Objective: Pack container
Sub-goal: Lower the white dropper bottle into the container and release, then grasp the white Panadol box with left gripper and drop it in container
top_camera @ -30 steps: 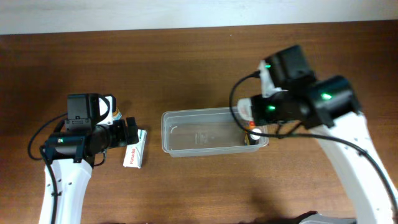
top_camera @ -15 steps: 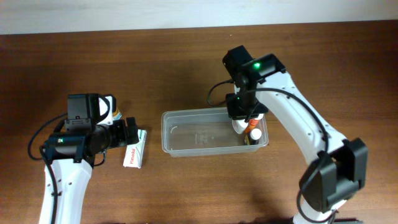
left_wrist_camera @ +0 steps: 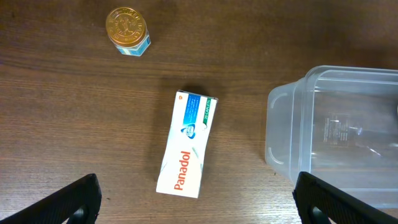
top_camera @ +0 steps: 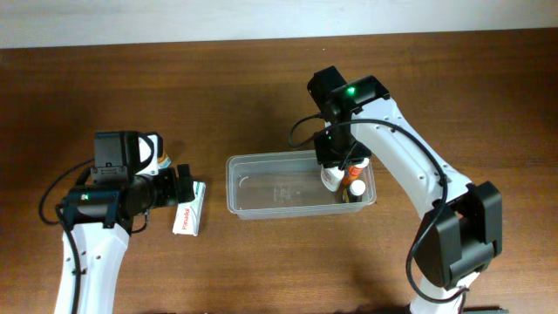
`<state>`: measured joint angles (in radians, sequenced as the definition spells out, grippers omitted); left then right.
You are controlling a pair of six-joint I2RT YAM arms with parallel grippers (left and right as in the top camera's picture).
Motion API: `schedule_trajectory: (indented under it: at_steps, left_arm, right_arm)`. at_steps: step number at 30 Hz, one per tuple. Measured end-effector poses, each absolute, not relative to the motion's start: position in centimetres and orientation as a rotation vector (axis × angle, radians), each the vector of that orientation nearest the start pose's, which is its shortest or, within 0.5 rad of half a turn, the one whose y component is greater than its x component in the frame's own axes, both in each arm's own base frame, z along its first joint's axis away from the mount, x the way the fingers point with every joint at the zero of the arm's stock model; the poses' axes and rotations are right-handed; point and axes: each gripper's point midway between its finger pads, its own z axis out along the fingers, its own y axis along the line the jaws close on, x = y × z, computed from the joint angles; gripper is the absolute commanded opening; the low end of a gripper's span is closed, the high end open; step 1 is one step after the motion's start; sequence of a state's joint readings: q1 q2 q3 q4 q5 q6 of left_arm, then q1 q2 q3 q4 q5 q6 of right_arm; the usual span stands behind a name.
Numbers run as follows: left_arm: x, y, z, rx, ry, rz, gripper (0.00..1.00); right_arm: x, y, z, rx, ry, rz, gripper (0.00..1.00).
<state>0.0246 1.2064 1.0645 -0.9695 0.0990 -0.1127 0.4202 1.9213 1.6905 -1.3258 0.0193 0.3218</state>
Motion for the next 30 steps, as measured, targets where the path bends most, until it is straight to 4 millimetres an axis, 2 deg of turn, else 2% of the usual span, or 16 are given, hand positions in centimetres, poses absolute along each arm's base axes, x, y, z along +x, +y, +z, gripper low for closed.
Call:
schedule_trajectory:
  at_steps: [3, 5, 6, 7, 8, 9, 10, 12, 13, 14, 16, 19, 22, 24, 27, 30]
  left_arm:
    - [28.5, -1.0, 16.5, -0.153, 2.682, -0.160, 0.99]
    - [28.5, -1.0, 16.5, -0.153, 2.682, -0.160, 0.99]
    - [28.5, -1.0, 16.5, -0.154, 2.682, -0.160, 1.00]
    - [28.5, -1.0, 16.5, -0.154, 2.682, -0.160, 0.99]
    - [28.5, -1.0, 16.5, -0.154, 2.682, -0.160, 0.99]
    - [28.5, -1.0, 16.5, -0.153, 2.681, -0.160, 0.99]
    - [28.6, -1.0, 16.5, -0.148, 2.679, -0.159, 1.00]
    - [28.8, -1.0, 16.3, -0.139, 2.683, -0.154, 0.99]
    - [28.9, -0.9, 16.2, -0.139, 2.688, -0.152, 0.99]
    - [29.1, -0.9, 15.4, -0.138, 2.715, -0.146, 1.00]
    - [29.3, -0.8, 14.1, -0.141, 2.765, -0.142, 0.99]
    - [29.8, -0.7, 10.7, -0.155, 2.878, -0.135, 0.99]
    - [30.2, -0.6, 7.6, -0.166, 2.969, -0.126, 0.99]
    - [30.0, -0.6, 5.0, -0.176, 3.048, -0.125, 0.99]
    - [29.7, -0.7, 2.2, -0.180, 3.129, -0.123, 0.99]
    - [29.6, -1.1, 0.7, -0.163, 3.167, -0.121, 0.89]
  right_arm:
    - [33.4, 14.8, 13.9, -0.196, 3.071, -0.012, 0.51]
    - [33.8, 14.9, 16.9, -0.193, 2.988, 0.028, 0.63]
    - [34.1, 14.8, 19.8, -0.177, 2.902, 0.066, 0.73]
    - [34.1, 14.4, 22.2, -0.164, 2.833, 0.093, 0.76]
    - [33.9, 13.5, 25.2, -0.139, 2.747, 0.121, 0.80]
    - [33.2, 11.3, 29.2, -0.066, 2.635, 0.144, 0.80]
    - [32.6, 9.3, 31.2, -0.004, 2.582, 0.143, 0.80]
    - [31.1, 5.0, 33.3, 0.140, 2.531, 0.103, 0.80]
    - [30.2, 2.4, 33.7, 0.233, 2.523, 0.063, 0.80]
    - [29.5, 0.8, 33.7, 0.290, 2.530, 0.037, 0.80]
    - [28.8, -1.1, 33.1, 0.351, 2.561, 0.006, 0.80]
    - [29.1, -3.1, 30.9, 0.423, 2.645, -0.025, 0.80]
    - [29.5, -3.5, 29.4, 0.443, 2.696, -0.027, 0.80]
    - [29.6, -3.4, 28.9, 0.440, 2.713, -0.020, 0.80]
    - [29.7, -3.4, 28.7, 0.429, 2.722, -0.017, 0.80]
    - [29.6, -3.4, 28.7, 0.424, 2.725, -0.018, 0.80]
